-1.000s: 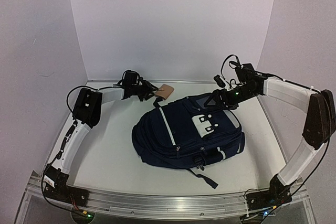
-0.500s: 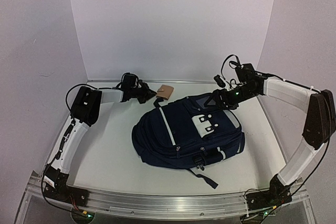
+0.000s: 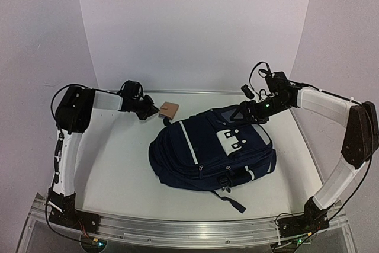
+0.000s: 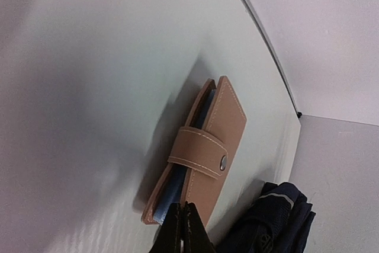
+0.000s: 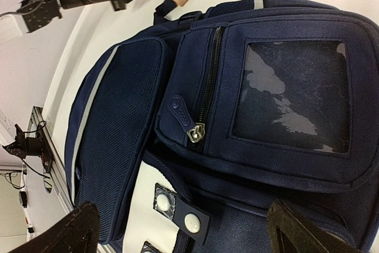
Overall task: Pack the student bag
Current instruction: Move the personal item to the center of the board.
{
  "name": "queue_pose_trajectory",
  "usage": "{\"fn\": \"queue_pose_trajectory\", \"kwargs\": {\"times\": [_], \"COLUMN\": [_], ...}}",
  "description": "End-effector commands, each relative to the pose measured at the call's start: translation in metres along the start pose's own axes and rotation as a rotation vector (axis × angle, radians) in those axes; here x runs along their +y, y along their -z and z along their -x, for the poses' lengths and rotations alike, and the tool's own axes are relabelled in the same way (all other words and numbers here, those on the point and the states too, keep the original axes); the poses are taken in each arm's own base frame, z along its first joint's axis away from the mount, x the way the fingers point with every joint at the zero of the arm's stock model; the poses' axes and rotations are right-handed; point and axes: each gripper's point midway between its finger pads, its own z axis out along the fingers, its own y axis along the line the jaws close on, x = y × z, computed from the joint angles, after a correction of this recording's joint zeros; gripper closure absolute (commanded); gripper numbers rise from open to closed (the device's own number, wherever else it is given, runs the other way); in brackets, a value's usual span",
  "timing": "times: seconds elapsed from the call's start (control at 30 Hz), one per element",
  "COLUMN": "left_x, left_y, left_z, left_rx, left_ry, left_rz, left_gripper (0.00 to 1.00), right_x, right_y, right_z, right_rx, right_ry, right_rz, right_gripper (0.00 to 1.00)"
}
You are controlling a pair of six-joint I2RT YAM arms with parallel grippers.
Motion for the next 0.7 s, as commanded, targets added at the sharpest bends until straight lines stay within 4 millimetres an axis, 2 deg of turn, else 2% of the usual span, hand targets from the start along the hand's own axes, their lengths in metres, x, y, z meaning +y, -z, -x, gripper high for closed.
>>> {"fn": "queue_pose_trajectory", "kwargs": {"times": [0.0, 0.1, 0.17, 0.27, 0.4, 0.5, 0.57, 0.6, 0.67], "left_x": [-0.010, 0.003, 0.022, 0.039, 0.064, 0.082, 0.090, 0.092, 0.087], "left_y": [0.063, 0.088, 0.107, 0.146, 0.197, 0.219, 0.230, 0.235, 0.243], "left_z": [0.007, -0.019, -0.044, -0.071, -0.102, -0.121, -0.132, -0.134, -0.133], "left_rx": [-0.046, 0.022, 0.075, 0.107, 0.124, 0.157, 0.172, 0.173, 0.159], "left_ry": [-0.069, -0.065, -0.038, -0.020, 0.012, 0.030, 0.031, 0.025, -0.011], "left_rz": [0.091, 0.156, 0.221, 0.315, 0.450, 0.526, 0.559, 0.563, 0.567], "left_gripper": [1.00, 1.00, 1.00, 1.00, 1.00, 1.00, 0.88, 0.76, 0.61], "right_x": [0.005, 0.006, 0.008, 0.012, 0.014, 0.015, 0.016, 0.015, 0.013], "right_y": [0.001, 0.000, 0.001, 0.004, 0.007, 0.010, 0.012, 0.014, 0.017], "right_z": [0.004, 0.004, 0.005, 0.005, 0.003, -0.001, -0.005, -0.007, -0.012], "right_rx": [-0.006, -0.004, -0.006, -0.011, -0.013, -0.006, 0.001, 0.008, 0.027], "right_ry": [0.021, 0.020, 0.024, 0.037, 0.049, 0.082, 0.097, 0.105, 0.117], "right_rz": [0.032, 0.044, 0.052, 0.060, 0.062, 0.060, 0.052, 0.045, 0.023], "right_gripper": [0.02, 0.02, 0.02, 0.02, 0.02, 0.02, 0.02, 0.02, 0.02]}}
